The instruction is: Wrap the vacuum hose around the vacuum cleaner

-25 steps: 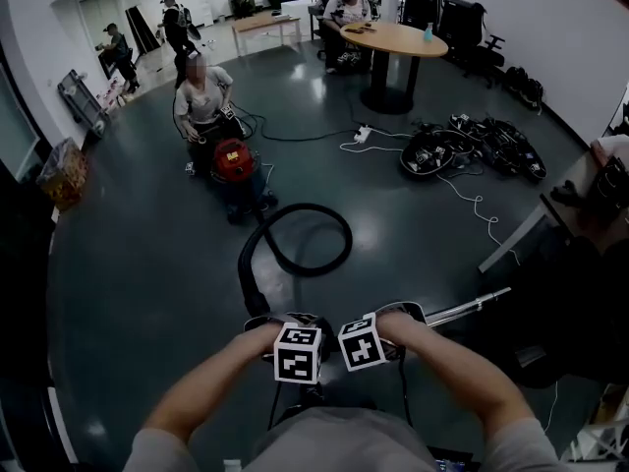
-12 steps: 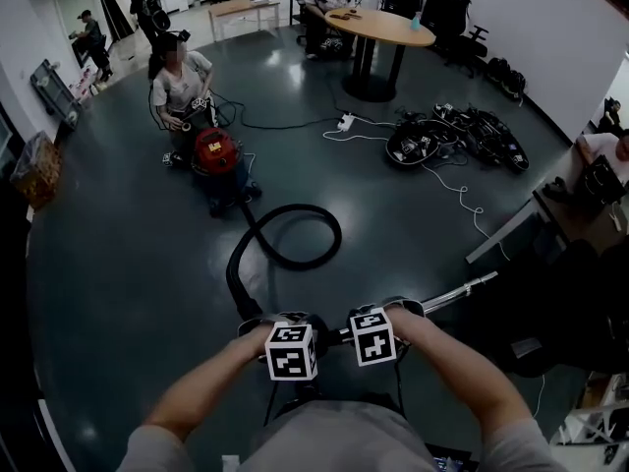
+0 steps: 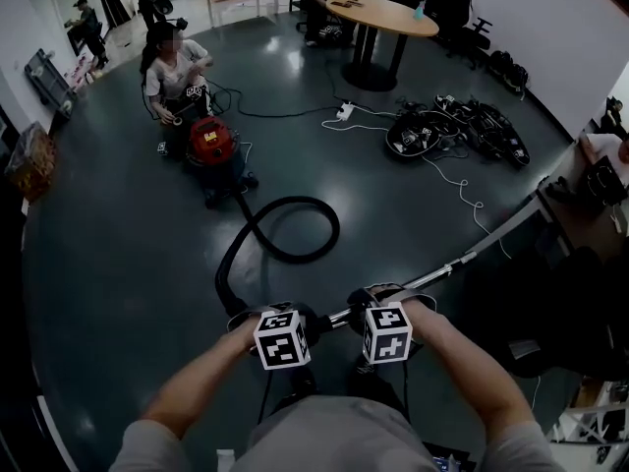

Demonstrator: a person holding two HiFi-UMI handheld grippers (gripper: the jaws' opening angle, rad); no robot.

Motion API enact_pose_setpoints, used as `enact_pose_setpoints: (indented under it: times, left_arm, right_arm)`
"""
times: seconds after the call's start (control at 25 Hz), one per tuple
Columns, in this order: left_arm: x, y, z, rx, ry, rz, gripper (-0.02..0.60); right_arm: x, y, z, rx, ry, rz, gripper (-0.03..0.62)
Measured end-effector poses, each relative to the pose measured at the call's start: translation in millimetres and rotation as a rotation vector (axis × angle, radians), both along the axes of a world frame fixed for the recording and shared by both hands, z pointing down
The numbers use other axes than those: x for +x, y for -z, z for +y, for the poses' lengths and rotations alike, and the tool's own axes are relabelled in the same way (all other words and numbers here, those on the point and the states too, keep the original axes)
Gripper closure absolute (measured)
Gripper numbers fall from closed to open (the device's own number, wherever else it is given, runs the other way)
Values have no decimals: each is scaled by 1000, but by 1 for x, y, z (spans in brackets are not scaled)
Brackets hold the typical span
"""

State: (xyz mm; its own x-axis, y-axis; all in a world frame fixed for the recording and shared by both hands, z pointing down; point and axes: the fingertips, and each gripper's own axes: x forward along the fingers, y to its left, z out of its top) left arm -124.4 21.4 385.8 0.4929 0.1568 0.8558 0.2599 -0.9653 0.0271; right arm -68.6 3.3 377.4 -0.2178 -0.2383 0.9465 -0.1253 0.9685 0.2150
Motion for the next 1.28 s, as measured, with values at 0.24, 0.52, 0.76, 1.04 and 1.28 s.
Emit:
enact_pose_setpoints:
  times: [0.24,0.52,0.76,1.04,1.28]
  left_arm:
    - [15,-8,-18,43,75,-41,431]
    - [41,-15,-28,49,207,-59,431]
    - [71,-12,-40,54,314,-36,430]
    - [104,-5,-48,40,389,-39,430]
    - [123,-15,-68,50,468,-76,430]
  right_arm:
    - [48,31,-21,102,-92,-123,414]
    - [119,44,-37,15,-482,-533,414]
    - [151,3,-36,-308,-849,-867,414]
    - [170,-44,-60,-691,-1270,-1261,267]
    - [175,-60,-96,-816,-1355,-1482,267]
